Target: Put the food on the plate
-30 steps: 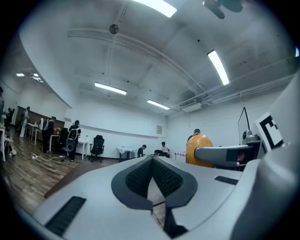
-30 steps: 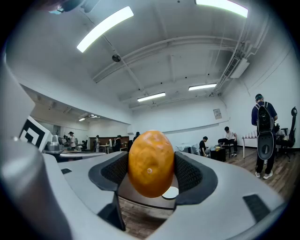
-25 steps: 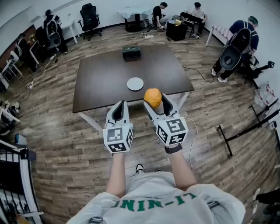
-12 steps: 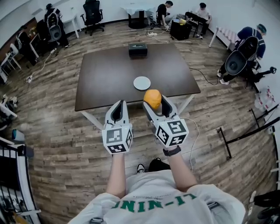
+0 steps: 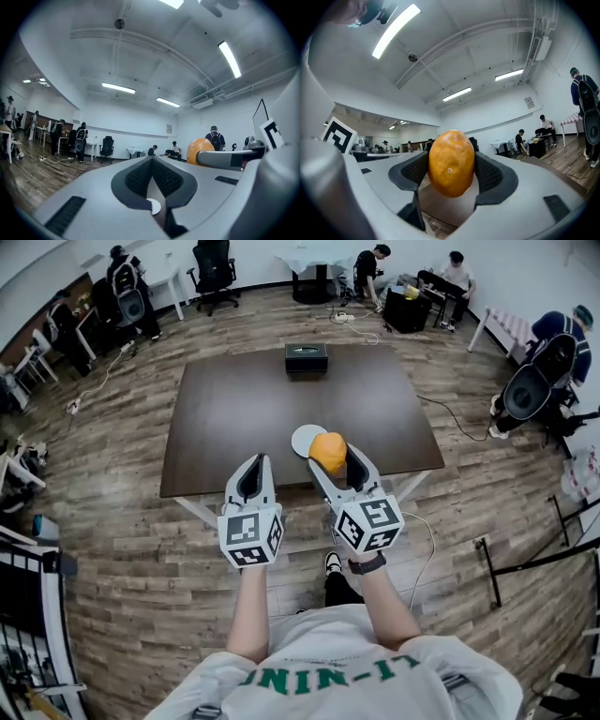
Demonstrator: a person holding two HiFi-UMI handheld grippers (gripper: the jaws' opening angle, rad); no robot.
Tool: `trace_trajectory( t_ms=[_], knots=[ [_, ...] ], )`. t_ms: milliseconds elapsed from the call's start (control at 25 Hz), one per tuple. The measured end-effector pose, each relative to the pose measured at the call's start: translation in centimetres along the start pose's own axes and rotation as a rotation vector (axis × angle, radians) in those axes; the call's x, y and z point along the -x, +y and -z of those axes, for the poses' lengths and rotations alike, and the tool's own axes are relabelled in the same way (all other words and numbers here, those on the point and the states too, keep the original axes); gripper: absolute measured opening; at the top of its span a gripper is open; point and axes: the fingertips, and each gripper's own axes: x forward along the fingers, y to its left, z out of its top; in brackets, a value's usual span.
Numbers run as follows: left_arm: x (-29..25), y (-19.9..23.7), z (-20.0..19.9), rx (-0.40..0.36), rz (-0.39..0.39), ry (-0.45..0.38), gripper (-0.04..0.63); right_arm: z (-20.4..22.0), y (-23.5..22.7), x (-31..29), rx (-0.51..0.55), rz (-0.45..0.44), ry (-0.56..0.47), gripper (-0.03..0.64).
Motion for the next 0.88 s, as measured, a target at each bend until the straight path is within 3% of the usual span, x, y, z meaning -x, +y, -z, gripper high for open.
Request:
trace_trajectory(
  t_ms=[320, 520, 640, 880],
  knots=[
    [-13.5, -2.2, -1.7, -0.04, -0.067, -0.026, 0.014, -3.4, -10.7, -7.9, 0.047, -0.066, 0.023, 0.322],
    [-19.6, -2.6, -1.3, -0.036, -0.084, -0.031, 0.014, -2.3, -16.4, -12.6, 0.028, -0.092, 0.085, 0.322],
    [-21.4, -0.9, -0.1, -0.042, -0.095, -0.003, 0.014, -0.2, -17.6, -15.6, -0.024, -0.102, 0.13, 0.322],
    [-25.3, 3.0, 2.6, -0.022, -0.107, 0.036, 0.014, 2.5, -17.8, -21.1, -0.022, -0.137, 0.176, 0.321]
  ],
)
